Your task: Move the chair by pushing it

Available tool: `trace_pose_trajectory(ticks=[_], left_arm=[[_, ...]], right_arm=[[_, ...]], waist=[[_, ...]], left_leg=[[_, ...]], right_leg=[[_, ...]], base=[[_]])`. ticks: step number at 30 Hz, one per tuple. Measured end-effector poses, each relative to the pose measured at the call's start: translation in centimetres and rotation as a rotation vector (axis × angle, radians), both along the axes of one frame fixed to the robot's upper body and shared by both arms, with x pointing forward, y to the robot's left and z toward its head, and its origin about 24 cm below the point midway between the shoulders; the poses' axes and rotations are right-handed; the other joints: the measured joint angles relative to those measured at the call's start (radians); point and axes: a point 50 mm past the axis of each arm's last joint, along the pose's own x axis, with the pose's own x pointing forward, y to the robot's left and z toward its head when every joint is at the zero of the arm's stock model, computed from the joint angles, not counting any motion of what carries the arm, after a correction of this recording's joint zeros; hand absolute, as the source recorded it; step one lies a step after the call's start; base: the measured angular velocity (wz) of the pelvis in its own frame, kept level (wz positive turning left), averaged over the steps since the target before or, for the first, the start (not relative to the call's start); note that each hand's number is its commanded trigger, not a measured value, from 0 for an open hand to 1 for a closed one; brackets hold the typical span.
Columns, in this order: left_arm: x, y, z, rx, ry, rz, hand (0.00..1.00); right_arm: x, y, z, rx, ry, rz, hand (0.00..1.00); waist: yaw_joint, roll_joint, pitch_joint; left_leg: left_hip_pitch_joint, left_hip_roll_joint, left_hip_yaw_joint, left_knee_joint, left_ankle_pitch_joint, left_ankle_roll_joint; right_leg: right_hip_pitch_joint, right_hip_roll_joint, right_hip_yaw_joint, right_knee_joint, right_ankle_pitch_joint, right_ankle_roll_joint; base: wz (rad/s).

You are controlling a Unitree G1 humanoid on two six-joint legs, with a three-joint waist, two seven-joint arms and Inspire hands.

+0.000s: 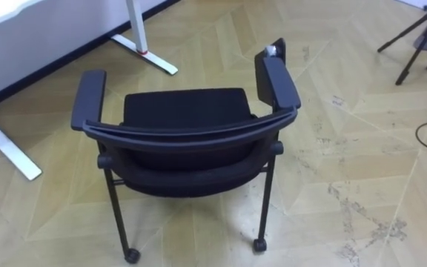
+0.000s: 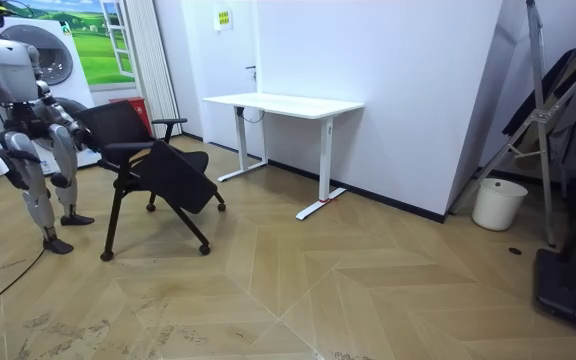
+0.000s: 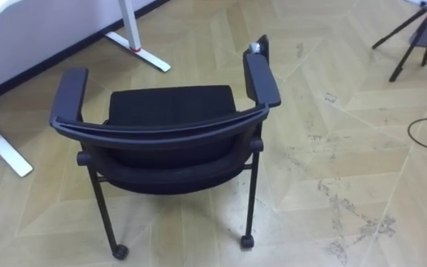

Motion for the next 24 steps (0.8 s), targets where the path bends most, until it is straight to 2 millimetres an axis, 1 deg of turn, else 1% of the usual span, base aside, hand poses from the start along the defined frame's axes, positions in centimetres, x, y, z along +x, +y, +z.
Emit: trace_pose_trajectory(ticks=[1, 2, 4, 5, 6, 7, 9, 11, 12, 13, 17, 18, 20, 22, 24], left_arm=[[-0.5, 0.3, 0.0, 0.007, 0.015, 0.011, 0.00], [-0.8, 0.5, 0.0, 0.010, 0.021, 0.021, 0.00], [-1.9, 0.8, 0.1, 0.028, 0.047, 0.043, 0.00], [-2.1, 0.8, 0.1, 0.029, 0.053, 0.046, 0.00], [-2.6, 0.8, 0.0, 0.029, 0.068, 0.054, 0.00], [-3.1, 0.9, 0.0, 0.031, 0.086, 0.064, 0.00], [-3.6, 1.0, 0.0, 0.035, 0.098, 0.076, 0.00], [-3.9, 1.2, 0.3, 0.044, 0.079, 0.104, 0.00], [-4.1, 1.5, 0.5, 0.054, 0.067, 0.118, 0.00], [-4.0, 1.8, 0.8, 0.072, 0.050, 0.135, 0.00], [-3.5, 3.4, 1.6, 0.164, -0.006, 0.223, 0.00], [-3.1, 3.9, 1.9, 0.205, -0.035, 0.247, 0.00], [-2.3, 4.5, 2.6, 0.268, -0.084, 0.272, 0.00], [-0.9, 5.2, 3.6, 0.345, -0.156, 0.290, 0.00], [0.0, 5.8, 4.4, 0.407, -0.210, 0.308, 0.00]], right_arm=[[-0.1, 0.0, 0.0, -0.005, 0.005, 0.003, 0.00], [-0.1, 0.0, 0.0, -0.007, 0.008, 0.003, 0.00], [-0.2, -0.2, 0.0, -0.007, 0.009, 0.003, 0.00], [-0.2, -0.2, 0.0, -0.008, 0.009, 0.003, 0.00], [0.0, -0.2, 0.0, -0.008, 0.008, 0.003, 0.00], [0.2, -0.2, 0.0, -0.009, 0.004, 0.006, 0.00], [0.6, -0.2, 0.1, -0.012, -0.004, 0.016, 0.00], [1.2, -0.3, 0.2, -0.019, -0.015, 0.034, 0.00], [1.6, -0.5, 0.3, -0.026, -0.022, 0.045, 0.00], [2.0, -0.7, 0.4, -0.035, -0.032, 0.048, 0.00], [3.3, -1.6, 0.9, -0.065, -0.075, 0.046, 0.00], [3.4, -1.8, 0.9, -0.075, -0.086, 0.045, 0.00], [3.3, -2.0, 1.0, -0.088, -0.086, 0.040, 0.00], [3.2, -2.4, 1.0, -0.106, -0.081, 0.033, 0.00], [3.1, -2.6, 1.1, -0.119, -0.078, 0.030, 0.00]], waist=[[0.012, -0.003, 0.0012], [0.016, -0.005, 0.0023], [0.042, -0.011, 0.0028], [0.044, -0.012, 0.0024], [0.054, -0.012, 0.0023], [0.073, -0.011, 0.0025], [0.094, -0.009, 0.0023], [0.101, -0.006, 0.0030], [0.112, -0.002, 0.0011], [0.121, 0.001, 0.0012], [0.127, 0.012, 0.0006], [0.128, 0.013, 0.0009], [0.131, 0.015, 0.0012], [0.147, 0.024, 0.0028], [0.150, 0.032, 0.0021]], left_leg=[[-0.001, 0.000, -0.013, 0.000, 0.000, 0.000], [-0.002, 0.000, -0.020, 0.000, 0.000, 0.000], [-0.004, -0.001, -0.036, 0.000, 0.000, 0.000], [-0.005, -0.002, -0.044, 0.000, -0.001, -0.002], [-0.007, -0.002, -0.047, 0.000, -0.002, -0.004], [-0.007, -0.002, -0.048, 0.003, -0.003, -0.004], [-0.014, -0.003, -0.052, 0.007, -0.003, -0.004], [-0.019, -0.003, -0.057, 0.007, -0.003, -0.004], [-0.018, -0.003, -0.058, 0.009, -0.003, -0.004], [-0.020, -0.003, -0.063, 0.015, -0.003, -0.004], [-0.020, -0.004, -0.083, 0.023, -0.003, -0.004], [-0.020, -0.004, -0.092, 0.023, -0.002, -0.004], [-0.019, -0.004, -0.096, 0.023, -0.003, -0.004], [-0.021, -0.004, -0.097, 0.021, -0.003, -0.005], [-0.021, -0.004, -0.098, 0.019, -0.003, -0.005]], right_leg=[[0.003, -0.001, -0.009, 0.000, -0.004, 0.000], [0.006, -0.002, -0.016, 0.000, -0.006, 0.001], [0.013, -0.006, -0.032, -0.001, -0.012, 0.004], [0.016, -0.008, -0.040, -0.001, -0.014, 0.004], [0.020, -0.010, -0.049, 0.000, -0.016, 0.006], [0.023, -0.010, -0.052, 0.000, -0.017, 0.006], [0.026, -0.013, -0.063, -0.002, -0.018, 0.008], [0.028, -0.014, -0.075, -0.002, -0.021, 0.008], [0.032, -0.014, -0.080, -0.002, -0.023, 0.009], [0.036, -0.016, -0.083, -0.001, -0.024, 0.009], [0.052, -0.018, -0.097, 0.000, -0.034, 0.008], [0.057, -0.018, -0.103, 0.000, -0.037, 0.007], [0.064, -0.018, -0.105, 0.000, -0.041, 0.007], [0.064, -0.018, -0.104, 0.000, -0.043, 0.008], [0.065, -0.018, -0.104, 0.000, -0.043, 0.008]], base=[[0.20], [0.27], [0.27], [0.28], [0.22], [0.17], [0.19], [0.24], [0.14], [0.14], [0.21], [0.26], [0.24], [0.12], [0.04]])
